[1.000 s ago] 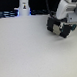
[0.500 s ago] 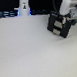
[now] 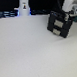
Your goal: Open the kcup holder, insert the kcup into the holder, and close the kcup holder
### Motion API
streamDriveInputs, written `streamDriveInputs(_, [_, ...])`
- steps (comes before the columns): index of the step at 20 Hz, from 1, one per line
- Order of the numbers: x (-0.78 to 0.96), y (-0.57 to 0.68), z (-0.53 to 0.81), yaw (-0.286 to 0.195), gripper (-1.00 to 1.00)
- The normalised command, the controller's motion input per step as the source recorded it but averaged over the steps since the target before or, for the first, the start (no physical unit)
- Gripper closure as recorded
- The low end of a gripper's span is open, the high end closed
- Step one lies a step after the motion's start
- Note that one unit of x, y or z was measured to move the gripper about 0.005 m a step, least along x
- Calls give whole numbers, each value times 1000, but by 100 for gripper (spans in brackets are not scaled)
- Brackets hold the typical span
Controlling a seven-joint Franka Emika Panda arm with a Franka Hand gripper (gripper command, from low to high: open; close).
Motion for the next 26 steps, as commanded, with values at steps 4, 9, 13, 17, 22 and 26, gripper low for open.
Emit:
streamDriveInputs(4, [17, -6, 23, 8, -100])
streamDriveInputs(9, [6, 438, 43, 74, -100])
streamDriveInputs(13, [0, 588, 95, 90, -100])
streamDriveInputs(17, [42, 157, 215, 18, -100])
streamDriveInputs(22, [100, 238, 679, 18, -100])
streamDriveInputs(26, [100, 175, 632, 11, -100])
